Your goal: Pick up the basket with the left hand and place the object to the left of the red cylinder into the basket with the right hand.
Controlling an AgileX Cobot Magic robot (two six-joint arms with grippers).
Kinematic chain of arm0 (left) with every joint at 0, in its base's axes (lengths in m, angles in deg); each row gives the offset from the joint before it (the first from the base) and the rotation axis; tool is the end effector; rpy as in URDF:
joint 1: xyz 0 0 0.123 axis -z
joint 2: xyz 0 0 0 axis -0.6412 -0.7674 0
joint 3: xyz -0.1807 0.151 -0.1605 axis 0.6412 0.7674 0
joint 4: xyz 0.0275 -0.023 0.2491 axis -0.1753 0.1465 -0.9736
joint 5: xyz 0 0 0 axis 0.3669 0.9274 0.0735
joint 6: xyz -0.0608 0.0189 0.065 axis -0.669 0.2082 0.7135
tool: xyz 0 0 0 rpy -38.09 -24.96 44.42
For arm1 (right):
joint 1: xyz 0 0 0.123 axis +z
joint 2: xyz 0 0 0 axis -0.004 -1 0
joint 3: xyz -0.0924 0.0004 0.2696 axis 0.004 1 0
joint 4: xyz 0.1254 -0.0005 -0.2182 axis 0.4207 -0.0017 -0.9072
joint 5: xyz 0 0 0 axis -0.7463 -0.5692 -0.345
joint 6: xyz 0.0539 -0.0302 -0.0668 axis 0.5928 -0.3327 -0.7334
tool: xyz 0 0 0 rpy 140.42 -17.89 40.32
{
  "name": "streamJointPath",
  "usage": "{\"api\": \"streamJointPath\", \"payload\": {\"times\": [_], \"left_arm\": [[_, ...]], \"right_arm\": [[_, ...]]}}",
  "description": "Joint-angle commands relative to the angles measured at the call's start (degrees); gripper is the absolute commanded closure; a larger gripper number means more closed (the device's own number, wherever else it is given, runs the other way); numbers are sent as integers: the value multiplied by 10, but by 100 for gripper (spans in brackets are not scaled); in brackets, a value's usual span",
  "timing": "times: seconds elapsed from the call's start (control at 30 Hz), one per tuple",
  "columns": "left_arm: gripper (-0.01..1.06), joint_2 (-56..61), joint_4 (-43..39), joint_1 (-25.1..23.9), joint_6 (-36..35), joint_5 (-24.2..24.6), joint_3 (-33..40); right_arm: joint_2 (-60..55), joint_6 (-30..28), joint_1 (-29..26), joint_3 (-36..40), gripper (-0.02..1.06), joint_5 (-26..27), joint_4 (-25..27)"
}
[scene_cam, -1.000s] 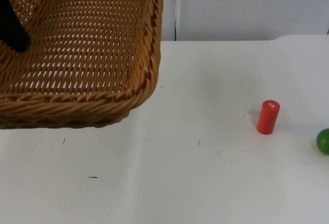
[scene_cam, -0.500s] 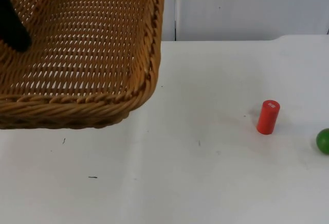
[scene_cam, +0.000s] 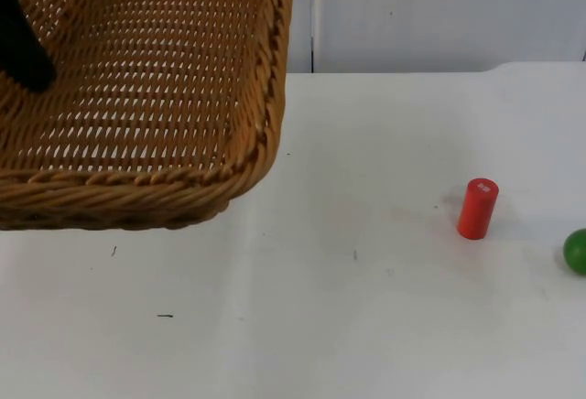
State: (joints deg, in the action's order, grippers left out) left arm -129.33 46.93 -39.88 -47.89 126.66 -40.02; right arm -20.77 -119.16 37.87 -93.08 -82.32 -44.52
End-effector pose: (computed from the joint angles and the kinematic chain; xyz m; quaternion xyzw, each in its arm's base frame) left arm 0.2888 -0.0403 0.2937 0.0254 0.9699 -0.2262 0.0872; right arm 0.2381 0.2017 0.3912 -0.5261 0.7789 0.1039 0.3252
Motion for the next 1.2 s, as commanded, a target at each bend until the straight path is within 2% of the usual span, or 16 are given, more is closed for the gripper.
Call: {"api": "streamJointPath", "payload": {"times": [0.0,0.1,0.3,0.37,0.43,0.47,0.57,0.77,1.17], "left_arm": [[105,3,17,2,6,1,-2],[105,3,17,2,6,1,-2],[105,3,16,2,6,1,-2],[105,3,16,2,6,1,-2],[105,3,16,2,6,1,-2],[105,3,16,2,6,1,-2],[105,3,16,2,6,1,-2],[105,3,13,2,10,1,-2],[105,3,11,2,10,1,-2]], "right_arm": [[4,24,4,1,104,22,8],[4,39,6,1,104,45,22],[4,65,26,1,104,67,15],[4,65,42,1,104,90,14],[3,65,56,1,104,144,13],[3,65,56,1,104,144,13],[-15,78,73,-4,104,205,14],[-103,80,96,-67,104,193,16],[-227,80,111,-150,104,194,17]]}}
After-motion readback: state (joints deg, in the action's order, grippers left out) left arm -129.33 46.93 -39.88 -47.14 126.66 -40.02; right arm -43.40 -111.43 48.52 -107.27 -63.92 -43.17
